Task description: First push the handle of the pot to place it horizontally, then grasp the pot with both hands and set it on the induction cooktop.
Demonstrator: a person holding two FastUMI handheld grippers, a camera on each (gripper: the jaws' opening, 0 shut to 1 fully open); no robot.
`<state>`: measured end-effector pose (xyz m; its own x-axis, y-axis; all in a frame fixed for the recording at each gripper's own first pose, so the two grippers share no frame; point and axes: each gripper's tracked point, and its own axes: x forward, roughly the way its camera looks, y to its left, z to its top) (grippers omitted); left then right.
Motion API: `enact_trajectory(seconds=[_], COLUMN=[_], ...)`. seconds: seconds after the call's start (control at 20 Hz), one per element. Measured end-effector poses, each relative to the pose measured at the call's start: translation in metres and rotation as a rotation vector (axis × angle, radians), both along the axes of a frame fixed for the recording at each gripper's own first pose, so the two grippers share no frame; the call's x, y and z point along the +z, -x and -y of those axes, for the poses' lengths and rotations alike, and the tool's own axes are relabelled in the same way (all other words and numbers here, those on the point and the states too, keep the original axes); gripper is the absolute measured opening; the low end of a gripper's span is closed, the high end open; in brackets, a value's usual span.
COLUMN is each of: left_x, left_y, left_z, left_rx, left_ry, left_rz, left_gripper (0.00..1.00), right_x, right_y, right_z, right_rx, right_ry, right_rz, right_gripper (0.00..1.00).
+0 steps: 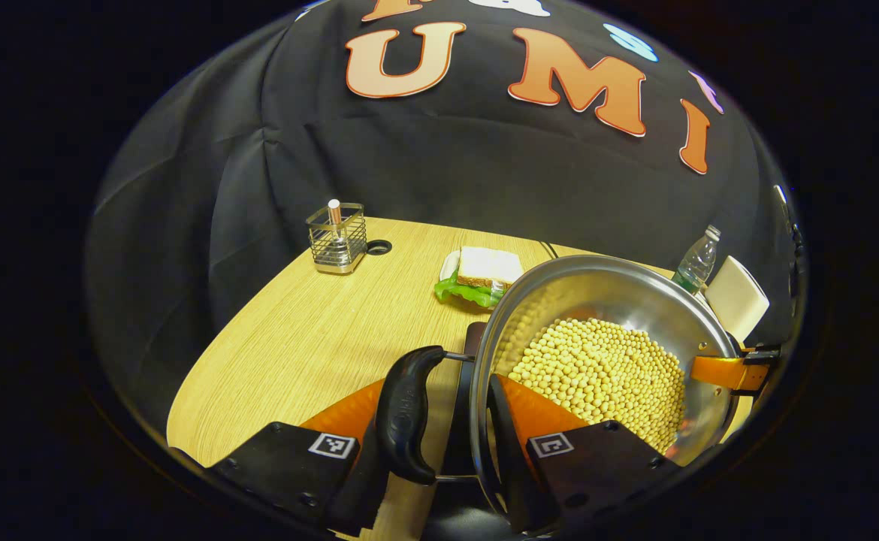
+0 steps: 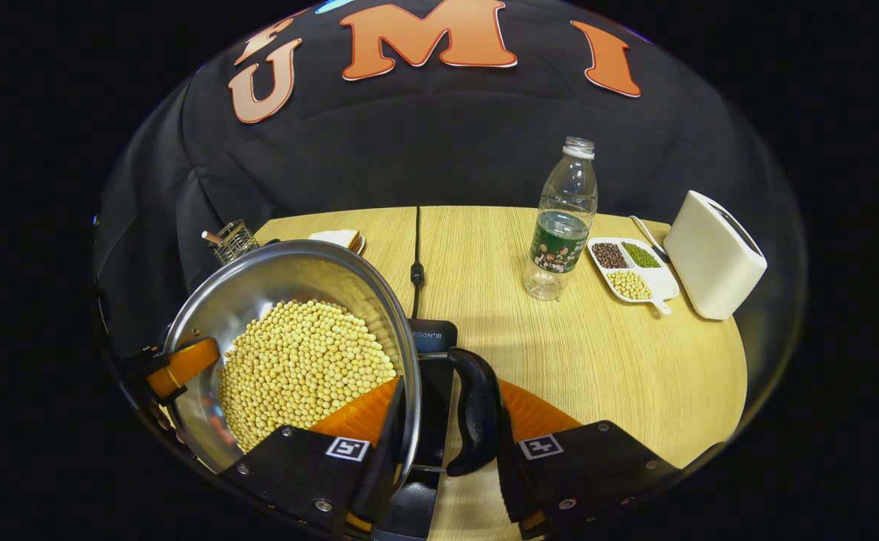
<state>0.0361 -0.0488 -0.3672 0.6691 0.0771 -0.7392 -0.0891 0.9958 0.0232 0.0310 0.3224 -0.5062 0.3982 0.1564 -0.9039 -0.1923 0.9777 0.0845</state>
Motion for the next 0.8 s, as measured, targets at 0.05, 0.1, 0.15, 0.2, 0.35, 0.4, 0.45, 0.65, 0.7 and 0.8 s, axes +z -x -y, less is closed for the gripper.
enact_trajectory(seconds=[0.05, 0.1, 0.15, 0.2, 0.35, 0.4, 0.45, 0.65, 0.7, 0.8], left_x=[-0.002, -0.003, -0.004, -0.004, 0.004, 0.005, 0.006, 0.044, 0.058, 0.097], left_y=[-0.001, -0.001, -0.002, 0.001, 0.001, -0.001, 0.000, -0.018, -0.021, -0.029], left_z=[0.000, 0.000, -0.001, -0.002, -0.008, -0.008, -0.008, -0.004, -0.004, 0.002], left_rx=[-0.001, 0.002, 0.008, 0.011, 0.006, 0.005, 0.004, -0.002, -0.011, -0.017], left_ry=[0.001, 0.006, 0.013, 0.018, 0.021, 0.019, 0.013, -0.042, -0.067, -0.109], left_rz=[-0.003, -0.006, -0.006, -0.001, -0.005, -0.008, -0.019, 0.066, 0.099, 0.181], left_gripper=[0.70, 0.68, 0.70, 0.70, 0.70, 0.72, 0.73, 0.82, 0.83, 0.85], right_x=[0.001, 0.001, 0.003, 0.004, 0.003, 0.004, 0.006, 0.042, 0.060, 0.100], right_y=[-0.001, -0.002, -0.002, -0.003, -0.002, -0.003, -0.003, -0.010, -0.010, -0.009], right_z=[-0.001, -0.001, -0.003, -0.004, -0.005, -0.005, -0.006, -0.024, -0.028, -0.029], right_rx=[-0.002, -0.002, 0.003, 0.004, -0.001, 0.004, 0.011, 0.056, 0.056, 0.057], right_ry=[0.001, 0.004, 0.005, 0.005, 0.001, -0.003, 0.002, -0.022, -0.036, -0.056], right_rz=[-0.003, 0.000, 0.001, 0.005, 0.003, 0.004, 0.005, 0.100, 0.130, 0.189], right_gripper=[0.58, 0.58, 0.58, 0.58, 0.58, 0.58, 0.60, 0.70, 0.73, 0.75])
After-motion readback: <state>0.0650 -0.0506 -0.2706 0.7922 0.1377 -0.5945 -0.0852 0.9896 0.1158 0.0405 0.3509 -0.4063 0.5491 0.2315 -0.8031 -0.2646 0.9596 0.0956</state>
